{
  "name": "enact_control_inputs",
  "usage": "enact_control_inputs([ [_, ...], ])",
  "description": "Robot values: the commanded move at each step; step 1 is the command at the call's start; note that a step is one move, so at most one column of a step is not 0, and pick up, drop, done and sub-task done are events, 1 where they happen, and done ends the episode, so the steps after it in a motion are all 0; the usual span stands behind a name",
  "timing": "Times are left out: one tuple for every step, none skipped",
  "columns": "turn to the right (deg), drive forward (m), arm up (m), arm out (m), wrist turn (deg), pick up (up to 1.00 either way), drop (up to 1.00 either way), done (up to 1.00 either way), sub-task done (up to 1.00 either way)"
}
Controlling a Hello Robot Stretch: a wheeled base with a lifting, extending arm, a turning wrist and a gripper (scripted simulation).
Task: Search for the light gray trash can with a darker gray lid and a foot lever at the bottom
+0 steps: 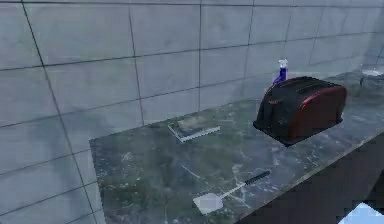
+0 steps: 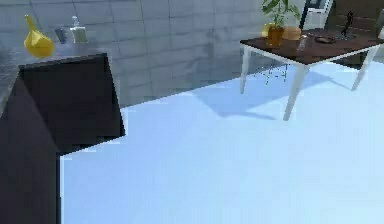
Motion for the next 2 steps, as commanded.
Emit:
enact_control_inputs([
  [45.0, 0.00, 0.00, 0.00, 0.0, 0.00, 0.00, 0.00, 0.00],
  [45.0, 0.00, 0.00, 0.00, 0.0, 0.00, 0.00, 0.00, 0.00],
])
